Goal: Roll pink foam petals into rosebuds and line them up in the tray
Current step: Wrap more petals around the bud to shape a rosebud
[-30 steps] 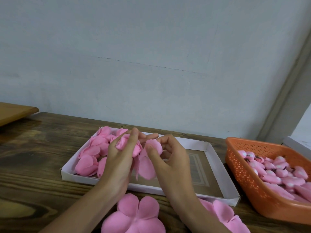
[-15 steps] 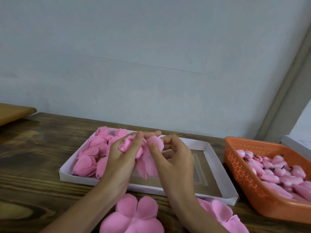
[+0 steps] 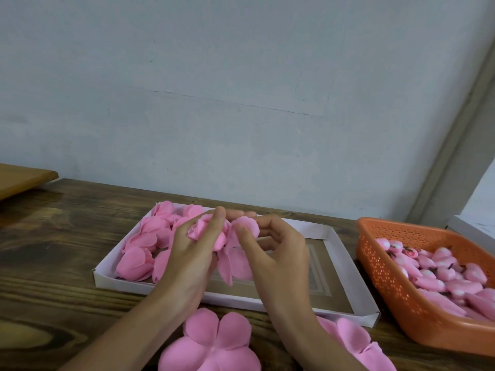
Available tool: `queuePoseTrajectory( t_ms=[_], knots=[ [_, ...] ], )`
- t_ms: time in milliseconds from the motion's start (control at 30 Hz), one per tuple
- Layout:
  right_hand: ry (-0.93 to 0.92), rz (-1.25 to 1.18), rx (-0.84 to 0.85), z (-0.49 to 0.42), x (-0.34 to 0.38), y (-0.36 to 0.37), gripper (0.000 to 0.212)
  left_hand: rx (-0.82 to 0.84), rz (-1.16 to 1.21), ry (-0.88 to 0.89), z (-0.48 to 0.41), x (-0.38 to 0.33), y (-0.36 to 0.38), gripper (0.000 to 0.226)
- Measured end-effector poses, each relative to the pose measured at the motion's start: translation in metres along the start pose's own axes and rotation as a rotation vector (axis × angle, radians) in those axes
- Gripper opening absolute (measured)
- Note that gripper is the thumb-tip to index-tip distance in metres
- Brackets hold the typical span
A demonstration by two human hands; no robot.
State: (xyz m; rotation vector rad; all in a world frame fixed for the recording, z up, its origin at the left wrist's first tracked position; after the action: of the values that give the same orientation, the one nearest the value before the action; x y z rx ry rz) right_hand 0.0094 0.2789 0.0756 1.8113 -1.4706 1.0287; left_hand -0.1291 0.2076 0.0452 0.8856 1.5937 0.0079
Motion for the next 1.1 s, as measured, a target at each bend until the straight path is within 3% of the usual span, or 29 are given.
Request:
queuePoseTrajectory(
  t_ms=[133,400,733,833,967,1100],
  knots=[
    [0.0,0.011,0.031,0.0,-0.001,0.004,0.012,-0.071,-0.015,-0.015,-0.004,0.002,-0.01,0.038],
    [-0.14,0.091,0.209,0.004,0.012,0.02,0.037,0.088,-0.003,-0.002,0.005,-0.008,0.007,0.034],
    [-0.131,0.047,0.251,0.005,0.01,0.024,0.033,0.076,-0.022,0.022,0.009,-0.005,0.01,0.027],
    [-0.168,0.083,0.232,0.006,0.01,0.024,0.023,0.064,-0.02,0.022,0.01,0.0,0.008,0.026],
    [-0.218,0.083,0.232,0.009,0.017,0.024,0.024,0.093,-0.062,-0.01,0.01,0.0,0.01,0.042],
    [-0.076,-0.158,0.205,0.0,0.013,0.018,0.027,0.139,0.002,-0.173,0.007,0.005,0.01,0.053]
  ],
)
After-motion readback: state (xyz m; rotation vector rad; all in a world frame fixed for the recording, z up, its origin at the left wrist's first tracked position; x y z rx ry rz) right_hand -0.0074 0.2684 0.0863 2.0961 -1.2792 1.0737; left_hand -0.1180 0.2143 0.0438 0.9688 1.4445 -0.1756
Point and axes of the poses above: each hand's wrist, its own z-axis away from the middle knuckle, its own y-axis out of the palm, x = y × z, the point moved 10 cm from there along -z, towards the middle knuckle, and after that the axes turned 14 degrees about -x, right-handed, at the moved point
